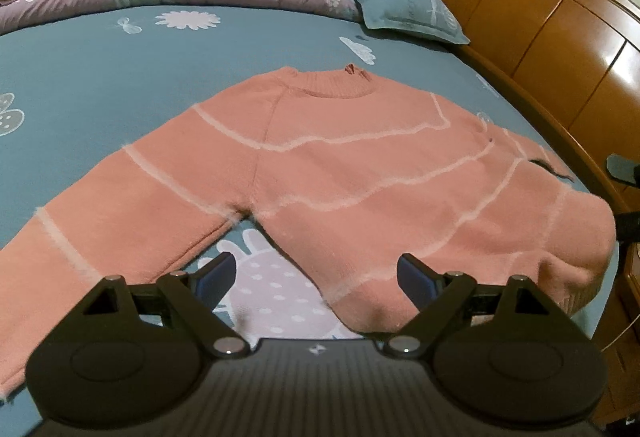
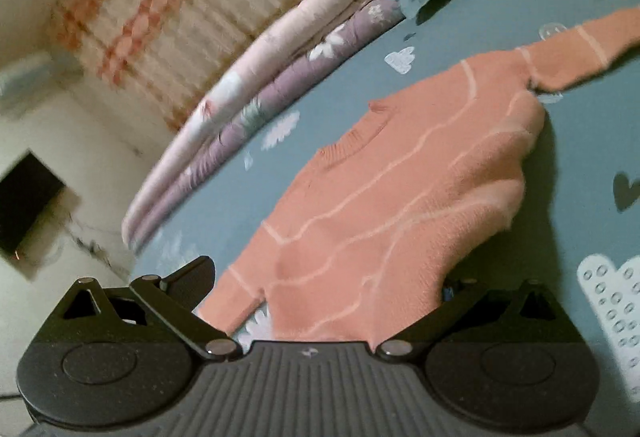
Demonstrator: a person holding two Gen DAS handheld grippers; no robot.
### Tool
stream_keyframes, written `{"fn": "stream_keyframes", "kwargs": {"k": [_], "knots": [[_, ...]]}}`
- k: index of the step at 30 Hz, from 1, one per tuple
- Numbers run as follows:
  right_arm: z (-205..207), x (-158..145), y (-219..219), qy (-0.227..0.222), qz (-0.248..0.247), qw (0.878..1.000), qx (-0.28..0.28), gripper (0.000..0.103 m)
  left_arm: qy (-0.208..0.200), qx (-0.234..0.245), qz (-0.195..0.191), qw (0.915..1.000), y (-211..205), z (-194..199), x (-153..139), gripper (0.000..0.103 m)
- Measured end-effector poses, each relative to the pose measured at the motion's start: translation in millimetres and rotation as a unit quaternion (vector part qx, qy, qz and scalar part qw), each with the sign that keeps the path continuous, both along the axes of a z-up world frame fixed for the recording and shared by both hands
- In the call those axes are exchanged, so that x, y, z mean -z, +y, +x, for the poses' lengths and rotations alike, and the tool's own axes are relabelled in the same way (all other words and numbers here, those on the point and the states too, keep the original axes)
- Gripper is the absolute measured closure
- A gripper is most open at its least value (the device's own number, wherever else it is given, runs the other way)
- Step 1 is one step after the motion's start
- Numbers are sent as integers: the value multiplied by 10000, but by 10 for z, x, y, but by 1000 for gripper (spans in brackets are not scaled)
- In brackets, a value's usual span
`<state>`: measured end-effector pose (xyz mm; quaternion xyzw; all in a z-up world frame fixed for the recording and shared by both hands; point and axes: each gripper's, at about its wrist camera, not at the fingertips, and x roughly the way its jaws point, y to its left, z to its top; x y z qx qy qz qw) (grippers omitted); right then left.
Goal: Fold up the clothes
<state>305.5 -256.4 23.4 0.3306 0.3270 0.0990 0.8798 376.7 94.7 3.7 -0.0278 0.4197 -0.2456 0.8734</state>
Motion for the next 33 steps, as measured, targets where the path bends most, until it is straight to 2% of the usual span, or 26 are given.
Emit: {"fn": "stream_keyframes", "kwargs": {"k": [3, 7, 9, 11, 14, 18, 20, 21, 24, 27, 29, 31, 32, 33], "knots": [[33, 1, -23, 362, -428, 9983, -161, 0, -6, -57, 51, 10000, -25, -17, -8, 15], [-111, 325, -341, 894, -315, 9954, 152, 0, 77, -83, 154, 9998, -170, -24, 27, 15], [-197, 383, -504, 946, -364, 9942, 356, 0, 178, -51, 277, 9994, -282, -41, 66, 15], [-301, 369, -618, 831, -508, 9946, 361, 0, 296, -35, 332, 9990, -362, -88, 106, 15], [-378, 264, -700, 512, -1013, 9935, 121, 0, 505, -184, 364, 9979, -427, -176, 160, 15], [-193, 119, -571, -31, -1614, 9822, -964, 0, 763, -522, 510, 9944, -494, -318, 223, 15], [-29, 52, -379, -265, -1856, 9675, -1698, 0, 827, -729, 653, 9918, -532, -409, 246, 15], [37, 34, -253, -382, -2005, 9556, -2124, 0, 851, -845, 699, 9903, -545, -457, 260, 15], [238, 66, 174, -619, -2352, 9122, -3298, 0, 930, -1272, 708, 9850, -535, -615, 291, 15], [367, 233, 622, -569, -2768, 8641, -4165, 0, 947, -1676, 724, 9786, -509, -786, 289, 15], [445, 388, 879, -448, -3130, 8364, -4478, 0, 941, -1913, 755, 9741, -491, -887, 277, 15], [455, 497, 1040, -434, -3609, 8131, -4547, 0, 941, -2077, 726, 9709, -470, -967, 262, 15], [448, 521, 1079, -475, -3829, 8041, -4523, 0, 938, -2132, 702, 9700, -462, -1005, 250, 15], [439, 503, 1070, -557, -3968, 8015, -4439, 0, 928, -2161, 682, 9696, -463, -1032, 243, 14]]}}
